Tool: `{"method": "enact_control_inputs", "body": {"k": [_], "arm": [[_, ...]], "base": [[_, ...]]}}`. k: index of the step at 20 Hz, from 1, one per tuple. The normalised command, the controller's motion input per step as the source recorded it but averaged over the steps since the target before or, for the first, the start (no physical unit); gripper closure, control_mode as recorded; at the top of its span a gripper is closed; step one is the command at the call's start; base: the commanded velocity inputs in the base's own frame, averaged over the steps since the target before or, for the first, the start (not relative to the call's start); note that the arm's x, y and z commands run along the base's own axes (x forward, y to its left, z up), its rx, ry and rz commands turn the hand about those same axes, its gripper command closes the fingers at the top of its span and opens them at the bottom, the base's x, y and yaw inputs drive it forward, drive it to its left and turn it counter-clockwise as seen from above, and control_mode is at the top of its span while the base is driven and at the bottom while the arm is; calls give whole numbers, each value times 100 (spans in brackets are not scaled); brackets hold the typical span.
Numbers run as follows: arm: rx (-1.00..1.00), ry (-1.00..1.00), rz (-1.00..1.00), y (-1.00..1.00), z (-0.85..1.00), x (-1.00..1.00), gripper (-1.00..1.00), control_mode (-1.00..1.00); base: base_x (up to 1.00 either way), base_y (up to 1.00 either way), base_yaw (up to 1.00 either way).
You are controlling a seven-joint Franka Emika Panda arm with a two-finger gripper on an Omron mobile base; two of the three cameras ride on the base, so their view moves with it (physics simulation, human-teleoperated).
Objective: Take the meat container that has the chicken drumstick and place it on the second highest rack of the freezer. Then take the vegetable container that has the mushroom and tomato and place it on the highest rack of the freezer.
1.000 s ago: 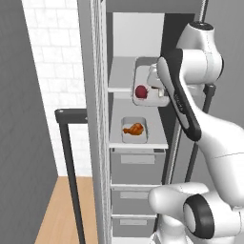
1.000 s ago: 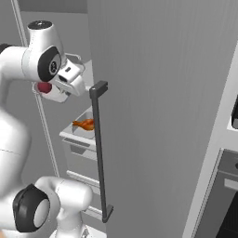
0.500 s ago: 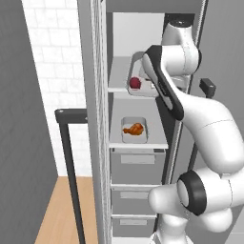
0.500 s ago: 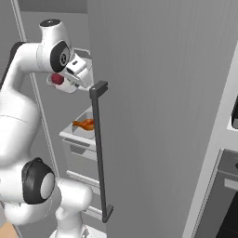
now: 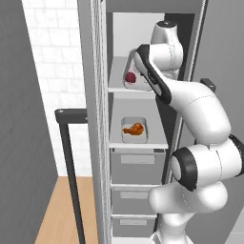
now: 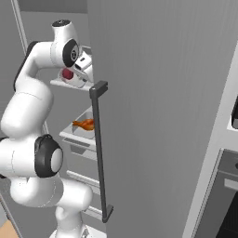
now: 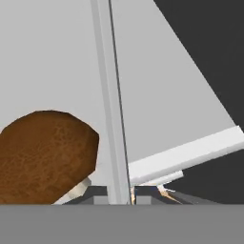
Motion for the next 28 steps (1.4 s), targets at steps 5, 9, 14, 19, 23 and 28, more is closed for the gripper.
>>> {"method": "enact_control_inputs", "body": {"k": [5,9,14,19,23,28], "arm": [[0,0,-7,0,-15,39,100,-100],[0,-2,-6,0,-7,24,100,-100],[0,-4,-5,0,0,38,100,-100],[0,0,-3,0,0,27,100,-100],[0,0,-1,0,0,20,-100,-100],[0,0,-1,0,0,3,-100,-100]], "base": [[0,0,0],[0,0,0],[0,0,0],[0,0,0],[0,0,0],[0,0,0]]}}
